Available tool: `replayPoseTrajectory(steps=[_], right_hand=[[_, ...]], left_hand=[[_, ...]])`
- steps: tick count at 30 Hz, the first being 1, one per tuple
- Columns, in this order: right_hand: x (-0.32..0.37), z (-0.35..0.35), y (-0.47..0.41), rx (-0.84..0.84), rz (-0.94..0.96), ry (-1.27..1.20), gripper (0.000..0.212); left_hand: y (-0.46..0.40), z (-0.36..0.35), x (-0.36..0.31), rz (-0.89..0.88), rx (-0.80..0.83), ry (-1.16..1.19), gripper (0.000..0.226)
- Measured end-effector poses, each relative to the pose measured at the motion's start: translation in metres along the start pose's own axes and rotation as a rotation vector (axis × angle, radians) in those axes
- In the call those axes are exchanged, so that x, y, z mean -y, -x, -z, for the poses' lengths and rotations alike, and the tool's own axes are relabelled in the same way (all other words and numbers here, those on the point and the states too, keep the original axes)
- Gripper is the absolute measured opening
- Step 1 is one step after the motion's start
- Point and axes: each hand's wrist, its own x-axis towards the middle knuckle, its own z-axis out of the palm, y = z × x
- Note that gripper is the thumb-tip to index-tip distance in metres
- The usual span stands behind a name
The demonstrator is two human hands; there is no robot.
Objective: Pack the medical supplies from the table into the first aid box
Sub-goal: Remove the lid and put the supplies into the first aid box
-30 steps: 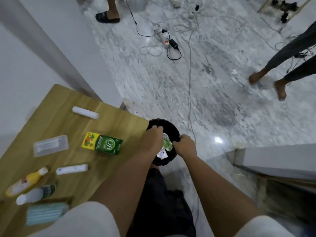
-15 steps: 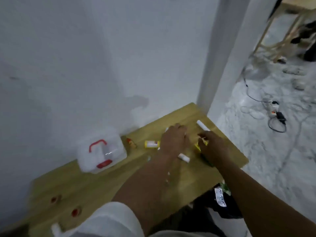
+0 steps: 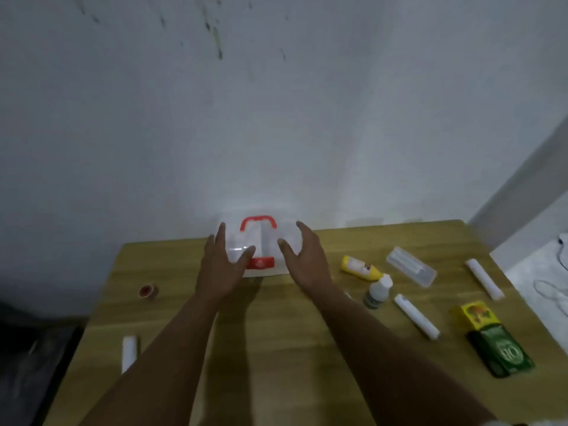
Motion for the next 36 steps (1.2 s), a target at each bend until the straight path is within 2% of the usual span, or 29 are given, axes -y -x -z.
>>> replayPoseTrajectory(steps=[2, 4, 6, 13, 15, 16, 18, 20, 22, 24, 27, 31, 34, 36], right_hand=[[-0.017, -0.017, 0.002, -0.090, 0.070, -0.049, 0.065], [-0.025, -0.023, 0.001, -0.147, 0.106, -0.064, 0.065], [-0.026, -0.021, 0.005, -0.160, 0.128, -0.049, 0.067], [-0.030, 0.014, 0.091, -0.067, 0.135, 0.087, 0.071], [-0.035, 0.021, 0.125, -0.061, 0.151, 0.178, 0.073], [-0.038, 0.022, 0.141, -0.088, 0.203, 0.228, 0.071], [-0.046, 0.020, 0.165, -0.169, 0.462, 0.322, 0.064], [-0.054, 0.017, 0.174, -0.162, 0.681, 0.490, 0.067], [-0.061, 0.015, 0.180, -0.088, 0.737, 0.687, 0.078], [-0.070, 0.013, 0.185, -0.084, 0.740, 0.790, 0.082], [-0.080, 0.013, 0.192, -0.184, 0.808, 0.783, 0.076], [-0.080, 0.018, 0.187, -0.190, 0.879, 0.750, 0.070], [-0.085, 0.020, 0.177, -0.220, 0.986, 0.587, 0.043], [-0.083, 0.025, 0.171, -0.183, 1.028, 0.488, 0.034]], left_hand=[[0.000, -0.016, 0.014, -0.072, -0.092, 0.135, 0.091], [0.003, -0.026, 0.021, -0.129, -0.197, 0.149, 0.088], [0.009, -0.026, 0.023, -0.144, -0.234, 0.163, 0.089], [0.090, 0.000, 0.032, -0.171, -0.075, 0.082, 0.097], [0.122, 0.006, 0.037, -0.192, -0.060, 0.051, 0.108], [0.136, 0.010, 0.039, -0.201, -0.057, 0.035, 0.118], [0.162, 0.016, 0.037, -0.236, -0.042, 0.085, 0.124], [0.182, 0.016, 0.036, -0.333, -0.004, 0.189, 0.096], [0.197, 0.009, 0.039, -0.373, 0.031, 0.155, 0.096], [0.205, 0.001, 0.048, -0.376, 0.007, 0.110, 0.116], [0.210, -0.002, 0.054, -0.420, -0.009, 0.100, 0.127], [0.211, -0.001, 0.056, -0.442, 0.006, 0.264, 0.110], [0.206, -0.005, 0.063, -0.348, 0.004, 0.279, 0.127], [0.203, -0.008, 0.069, -0.317, 0.017, 0.289, 0.135]])
